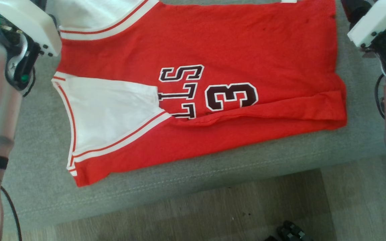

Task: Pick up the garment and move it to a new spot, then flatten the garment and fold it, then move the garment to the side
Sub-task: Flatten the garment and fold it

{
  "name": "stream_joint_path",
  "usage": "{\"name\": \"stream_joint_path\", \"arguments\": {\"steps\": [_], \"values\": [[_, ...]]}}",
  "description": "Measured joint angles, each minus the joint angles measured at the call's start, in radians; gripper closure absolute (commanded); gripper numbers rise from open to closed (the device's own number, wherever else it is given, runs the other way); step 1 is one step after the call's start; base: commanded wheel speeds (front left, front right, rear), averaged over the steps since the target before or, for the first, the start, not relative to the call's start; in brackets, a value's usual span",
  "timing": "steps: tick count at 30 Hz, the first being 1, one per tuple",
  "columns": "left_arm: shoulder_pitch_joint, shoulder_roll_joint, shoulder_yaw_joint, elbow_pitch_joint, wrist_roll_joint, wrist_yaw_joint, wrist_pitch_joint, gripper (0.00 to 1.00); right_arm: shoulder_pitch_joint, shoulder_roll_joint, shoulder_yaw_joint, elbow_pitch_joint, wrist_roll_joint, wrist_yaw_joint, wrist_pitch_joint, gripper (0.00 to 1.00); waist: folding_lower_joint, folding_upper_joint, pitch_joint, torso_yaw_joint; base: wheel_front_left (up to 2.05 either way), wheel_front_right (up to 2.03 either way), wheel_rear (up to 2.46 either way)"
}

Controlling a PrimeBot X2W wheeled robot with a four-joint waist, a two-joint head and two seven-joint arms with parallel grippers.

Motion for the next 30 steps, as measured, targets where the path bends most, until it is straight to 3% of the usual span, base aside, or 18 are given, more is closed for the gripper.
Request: {"name": "stream_joint_path", "arguments": {"steps": [10,24,25,26,27,30], "values": [[0.003,-0.001,-0.012,-0.017,-0.003,0.0,0.0,1.0,-0.019,-0.034,0.05,0.143,-0.1,0.0,0.047,0.0,0.0,0.0,0.014,0.004,0.0,0.0,0.0],[-0.009,0.004,-0.026,-0.04,-0.01,0.013,0.011,1.0,-0.084,-0.032,0.084,0.223,-0.088,0.0,0.03,0.0,0.0001,0.0,0.054,0.009,0.0,0.0,0.0],[-0.009,0.004,-0.026,-0.04,-0.01,0.013,0.011,1.0,-0.088,-0.031,0.085,0.23,-0.076,0.0,0.038,0.18,0.0,0.0,0.051,0.01,0.0,0.0,0.0],[-0.009,0.005,-0.026,-0.041,-0.01,0.013,0.011,1.0,-0.091,-0.032,0.086,0.235,-0.069,0.0,0.047,0.67,0.0,0.0,0.049,0.011,0.0,0.0,0.0],[-0.01,0.006,-0.026,-0.042,-0.011,0.013,0.011,1.0,-0.091,-0.032,0.092,0.237,-0.067,0.0,0.057,1.0,0.0,0.0,0.048,0.011,0.0,0.0,0.0],[-0.009,0.006,-0.028,-0.037,-0.017,0.016,0.011,1.0,-0.091,-0.036,0.115,0.236,-0.041,0.0,0.084,1.0,0.0,0.0,0.04,0.012,0.0,0.0,0.0]]}}
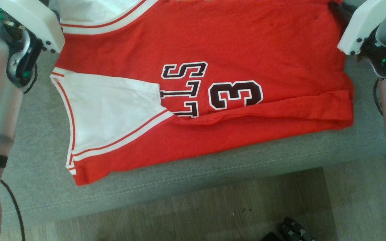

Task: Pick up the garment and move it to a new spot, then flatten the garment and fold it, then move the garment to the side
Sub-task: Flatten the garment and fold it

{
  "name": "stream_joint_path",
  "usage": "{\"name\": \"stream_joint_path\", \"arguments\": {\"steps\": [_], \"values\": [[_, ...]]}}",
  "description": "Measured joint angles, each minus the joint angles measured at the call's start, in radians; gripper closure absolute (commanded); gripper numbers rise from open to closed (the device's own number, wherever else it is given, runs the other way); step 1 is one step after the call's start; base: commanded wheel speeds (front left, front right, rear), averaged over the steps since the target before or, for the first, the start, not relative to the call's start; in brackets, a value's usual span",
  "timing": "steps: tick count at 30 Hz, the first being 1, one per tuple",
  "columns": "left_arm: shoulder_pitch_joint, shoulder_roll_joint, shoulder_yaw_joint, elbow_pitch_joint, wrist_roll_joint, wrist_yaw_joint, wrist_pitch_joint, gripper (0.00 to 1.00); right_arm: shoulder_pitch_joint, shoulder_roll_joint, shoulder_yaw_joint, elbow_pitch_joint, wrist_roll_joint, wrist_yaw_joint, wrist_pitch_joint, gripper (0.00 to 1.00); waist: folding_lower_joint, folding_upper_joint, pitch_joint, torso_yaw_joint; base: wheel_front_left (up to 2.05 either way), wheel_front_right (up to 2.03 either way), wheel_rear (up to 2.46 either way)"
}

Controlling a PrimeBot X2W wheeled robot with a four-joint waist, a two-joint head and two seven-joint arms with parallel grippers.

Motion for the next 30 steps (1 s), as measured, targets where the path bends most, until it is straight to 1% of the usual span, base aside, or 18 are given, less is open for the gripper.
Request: {"name": "stream_joint_path", "arguments": {"steps": [4,6,12,18,25,30], "values": [[0.0,0.002,0.0,0.001,0.0,0.002,-0.001,1.0,0.0,-0.008,0.008,-0.003,0.018,0.0,0.001,1.0,0.0,0.0,-0.005,0.0,0.0,0.0,0.0],[-0.001,0.002,0.001,0.001,-0.001,0.008,-0.002,1.0,0.0,-0.013,0.01,-0.008,0.018,0.0,-0.015,1.0,0.0,0.0,-0.006,0.001,0.0,0.0,0.0],[-0.018,0.009,0.006,0.005,-0.018,0.009,-0.005,1.0,-0.032,-0.02,0.01,-0.015,0.009,0.0,-0.098,1.0,0.0,0.0,0.004,0.004,0.0,0.0,0.0],[-0.079,0.014,0.019,0.011,-0.018,0.011,-0.011,1.0,-0.096,-0.021,0.004,-0.012,-0.041,0.0,-0.225,1.0,0.0,0.0,0.02,0.007,0.0,0.0,0.0],[-0.149,0.013,0.023,0.041,-0.018,0.018,-0.021,1.0,-0.169,-0.015,0.002,0.043,-0.079,0.0,-0.335,1.0,0.0,0.0,0.041,0.008,0.0,0.0,0.0],[-0.193,-0.001,0.023,0.075,-0.018,0.018,-0.055,1.0,-0.215,-0.003,-0.001,0.103,-0.109,0.0,-0.397,1.0,0.0,0.0,0.048,0.01,0.0,0.0,0.0]]}}
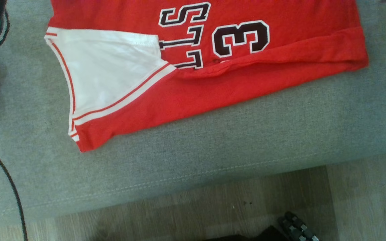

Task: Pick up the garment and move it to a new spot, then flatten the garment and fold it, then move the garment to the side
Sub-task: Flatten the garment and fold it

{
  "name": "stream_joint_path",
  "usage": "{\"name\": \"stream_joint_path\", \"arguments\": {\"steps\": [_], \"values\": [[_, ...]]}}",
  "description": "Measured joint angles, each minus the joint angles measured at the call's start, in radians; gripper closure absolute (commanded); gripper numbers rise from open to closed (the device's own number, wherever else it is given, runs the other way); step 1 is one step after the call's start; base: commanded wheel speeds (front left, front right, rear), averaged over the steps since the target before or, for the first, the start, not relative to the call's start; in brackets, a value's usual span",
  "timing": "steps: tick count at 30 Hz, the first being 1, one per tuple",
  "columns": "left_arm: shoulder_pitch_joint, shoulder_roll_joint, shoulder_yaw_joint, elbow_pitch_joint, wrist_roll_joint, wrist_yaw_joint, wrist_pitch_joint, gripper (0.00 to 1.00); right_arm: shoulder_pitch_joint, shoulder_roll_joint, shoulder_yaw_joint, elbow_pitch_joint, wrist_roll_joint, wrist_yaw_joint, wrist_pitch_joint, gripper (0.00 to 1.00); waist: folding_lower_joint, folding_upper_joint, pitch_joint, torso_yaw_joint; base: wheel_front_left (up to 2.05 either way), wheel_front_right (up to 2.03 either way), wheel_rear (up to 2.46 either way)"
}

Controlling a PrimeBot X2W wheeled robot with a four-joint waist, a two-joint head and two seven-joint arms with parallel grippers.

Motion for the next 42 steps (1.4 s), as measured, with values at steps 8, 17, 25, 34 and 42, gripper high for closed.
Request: {"name": "stream_joint_path", "arguments": {"steps": [8,17,25,34,42], "values": [[-0.002,-0.014,-0.038,0.023,-0.001,-0.019,-0.04,1.0,-0.006,0.026,0.02,0.062,0.013,0.0,-0.05,1.0,0.0,0.0,-0.022,0.01,0.0,0.0,0.0],[0.151,0.039,-0.101,-0.1,-0.012,-0.033,-0.05,1.0,0.098,-0.021,0.088,0.08,0.055,0.0,-0.108,1.0,0.0,0.0,-0.102,0.041,0.0,0.0,0.0],[0.322,0.137,-0.187,-0.306,-0.004,-0.035,0.038,1.0,0.183,-0.047,0.143,0.058,0.11,0.0,-0.106,1.0,0.0,0.0,-0.189,0.07,0.0,0.0,0.0],[0.496,0.255,-0.248,-0.519,0.018,-0.009,0.161,1.0,0.27,-0.082,0.193,0.03,0.174,0.0,-0.026,1.0,-0.0001,0.0001,-0.255,0.081,0.0,0.0,0.0],[0.623,0.31,-0.289,-0.625,-0.021,0.0,0.232,1.0,0.35,-0.141,0.259,-0.042,0.236,0.0,0.093,1.0,-0.0001,0.0,-0.31,0.068,0.0,0.0,0.0]]}}
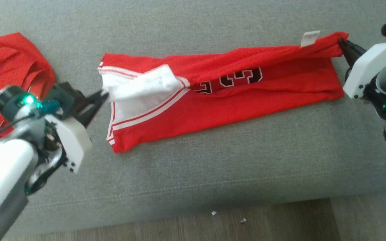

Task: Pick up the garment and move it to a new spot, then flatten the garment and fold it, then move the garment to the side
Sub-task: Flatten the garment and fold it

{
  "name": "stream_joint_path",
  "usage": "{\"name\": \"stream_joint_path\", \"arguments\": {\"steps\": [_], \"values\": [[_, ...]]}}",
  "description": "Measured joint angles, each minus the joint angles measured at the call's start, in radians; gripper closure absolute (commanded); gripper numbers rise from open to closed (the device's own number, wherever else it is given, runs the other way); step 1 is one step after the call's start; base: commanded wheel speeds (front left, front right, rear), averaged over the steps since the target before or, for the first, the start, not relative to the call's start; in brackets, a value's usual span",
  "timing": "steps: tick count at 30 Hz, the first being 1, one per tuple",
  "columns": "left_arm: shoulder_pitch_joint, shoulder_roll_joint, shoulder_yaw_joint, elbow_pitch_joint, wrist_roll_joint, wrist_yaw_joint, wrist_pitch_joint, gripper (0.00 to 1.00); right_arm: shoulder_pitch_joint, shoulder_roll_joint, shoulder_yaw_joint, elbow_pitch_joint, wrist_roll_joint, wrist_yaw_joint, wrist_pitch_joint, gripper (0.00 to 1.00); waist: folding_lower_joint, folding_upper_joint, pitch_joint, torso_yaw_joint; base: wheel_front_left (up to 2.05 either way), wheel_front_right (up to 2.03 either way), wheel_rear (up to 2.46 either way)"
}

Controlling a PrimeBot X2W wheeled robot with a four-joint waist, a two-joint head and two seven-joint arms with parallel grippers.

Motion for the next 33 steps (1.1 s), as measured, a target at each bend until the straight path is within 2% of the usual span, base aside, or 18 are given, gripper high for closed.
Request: {"name": "stream_joint_path", "arguments": {"steps": [10,11,12,13,15,16,17,18,23,28,33], "values": [[0.041,0.021,-0.031,-0.06,-0.023,-0.001,0.045,1.0,0.031,-0.077,0.077,-0.086,0.004,0.0,0.086,1.0,0.0,0.0,-0.001,-0.009,0.0,0.0,0.0],[0.043,0.022,-0.033,-0.063,-0.023,-0.001,0.045,1.0,0.038,-0.086,0.097,-0.099,0.004,0.0,0.1,0.79,0.0,0.0,-0.002,-0.009,0.0,0.0,0.0],[0.045,0.023,-0.035,-0.065,-0.023,-0.001,0.049,1.0,0.045,-0.098,0.119,-0.116,0.003,0.0,0.111,0.21,0.0,0.0,-0.002,-0.009,0.0,0.0,0.0],[0.047,0.025,-0.038,-0.065,-0.024,-0.001,0.049,1.0,0.053,-0.108,0.131,-0.129,0.003,0.0,0.119,0.0,0.0,0.0,-0.003,-0.01,0.0,0.0,0.0],[0.051,0.026,-0.042,-0.065,-0.034,-0.001,0.054,1.0,0.061,-0.128,0.133,-0.143,0.004,0.0,0.122,0.0,0.0,0.0,-0.002,-0.011,0.0,0.0,0.0],[0.056,0.026,-0.045,-0.066,-0.034,-0.001,0.059,0.71,0.063,-0.141,0.133,-0.148,0.005,0.0,0.124,0.0,0.0,0.0,-0.002,-0.01,0.0,0.0,0.0],[0.063,0.025,-0.051,-0.066,-0.04,0.0,0.061,0.23,0.064,-0.153,0.136,-0.154,0.005,0.0,0.133,0.0,0.0,0.0,-0.004,-0.009,0.0,0.0,0.0],[0.071,0.022,-0.055,-0.066,-0.046,0.001,0.061,0.0,0.068,-0.163,0.139,-0.163,0.005,0.0,0.137,0.0,0.0,0.0,-0.007,-0.009,0.0,0.0,0.0],[0.106,0.014,-0.058,-0.066,-0.05,0.022,0.05,0.0,0.083,-0.176,0.123,-0.189,0.029,0.0,0.139,0.0,0.0,0.0,-0.027,-0.008,0.0,0.0,0.0],[0.13,-0.012,0.004,-0.069,-0.108,0.095,-0.021,0.0,0.096,-0.165,0.027,-0.212,0.069,0.0,0.101,0.0,0.0,0.0,-0.064,-0.009,0.0,0.0,0.0],[0.175,-0.07,0.113,-0.081,-0.195,0.179,-0.15,0.0,0.121,-0.093,-0.107,-0.252,0.091,0.0,0.021,0.0,0.0,0.0,-0.103,-0.013,0.0,0.0,0.0]]}}
